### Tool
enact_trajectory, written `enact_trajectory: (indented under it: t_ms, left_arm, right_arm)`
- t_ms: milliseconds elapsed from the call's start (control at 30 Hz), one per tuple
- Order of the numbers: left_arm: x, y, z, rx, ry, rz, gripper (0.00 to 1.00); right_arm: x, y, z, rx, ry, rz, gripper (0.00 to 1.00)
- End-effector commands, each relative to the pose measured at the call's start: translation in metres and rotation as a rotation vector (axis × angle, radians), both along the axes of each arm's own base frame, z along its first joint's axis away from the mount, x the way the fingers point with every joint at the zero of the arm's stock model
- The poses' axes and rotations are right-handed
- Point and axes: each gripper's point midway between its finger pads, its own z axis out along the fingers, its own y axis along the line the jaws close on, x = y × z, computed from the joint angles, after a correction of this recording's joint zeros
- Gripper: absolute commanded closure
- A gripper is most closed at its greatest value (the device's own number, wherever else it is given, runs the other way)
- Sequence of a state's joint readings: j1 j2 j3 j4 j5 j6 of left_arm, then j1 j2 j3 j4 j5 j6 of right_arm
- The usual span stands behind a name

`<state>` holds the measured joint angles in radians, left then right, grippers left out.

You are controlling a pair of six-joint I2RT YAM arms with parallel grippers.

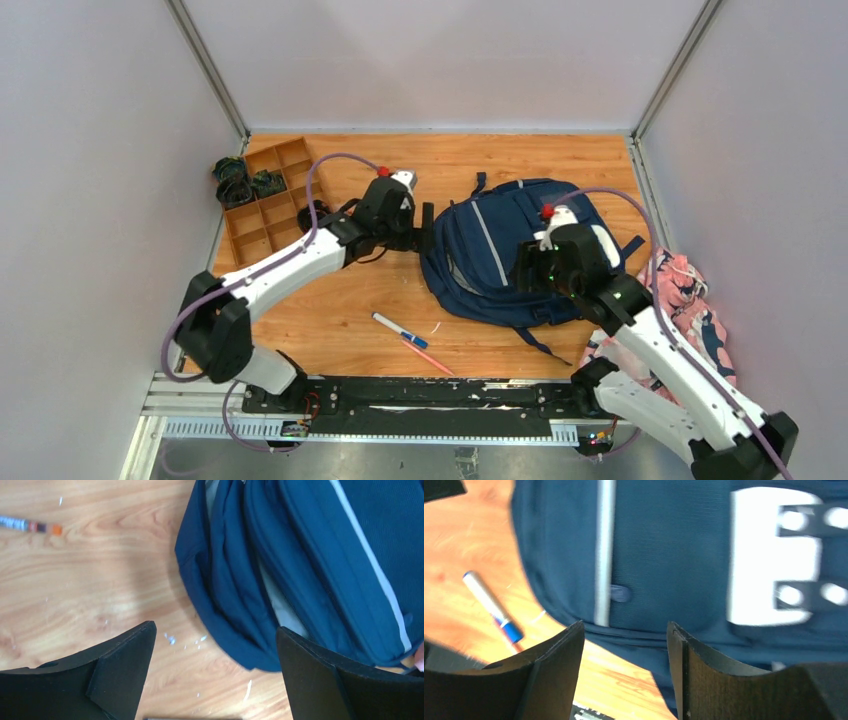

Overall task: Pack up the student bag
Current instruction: Adjust the student bag at the center of the board.

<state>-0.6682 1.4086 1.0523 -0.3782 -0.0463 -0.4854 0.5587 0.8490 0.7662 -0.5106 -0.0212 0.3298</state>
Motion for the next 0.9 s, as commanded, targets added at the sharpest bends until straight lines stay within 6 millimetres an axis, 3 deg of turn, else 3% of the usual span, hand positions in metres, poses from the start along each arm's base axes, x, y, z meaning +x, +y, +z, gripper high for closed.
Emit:
enact_trajectory:
  t_ms: [0,100,267,533,667,733,867]
  left_arm:
    - [0.042,-0.024,0.015,-0.026,-0.099,-0.014,0.05]
    - [0.065,-0.036,0.002,-0.034,-0.068,-0.021,0.05]
    - [0.071,-0.067,-0.022,-0.093,0.039,-0.099,0.12]
    - [0.061,-0.080,-0.034,-0.186,0.100,-0.110,0.35]
    - [0.053,-0.080,-0.034,-0.215,0.119,-0.112,0.65]
    - [0.047,-0.078,-0.033,-0.222,0.129,-0.118,0.77]
    - [0.033,-0.073,-0.031,-0.259,0.143,-0.105,0.82]
  right_arm:
    - [-0.001,-0.088,0.001,-0.168,-0.030,-0.420,0.36]
    - [-0.009,-0.109,-0.006,-0.129,-0.004,-0.526,0.36]
    - [-0.021,-0.115,-0.019,-0.043,0.045,-0.580,0.36]
    - [-0.018,-0.079,-0.064,0.037,0.206,-0.460,0.38]
    - [-0.011,-0.058,-0.078,0.094,0.253,-0.390,0.42]
    - [-0.006,-0.050,-0.076,0.111,0.258,-0.358,0.43]
    - [0.004,-0.028,-0.050,0.192,0.237,-0.264,0.43]
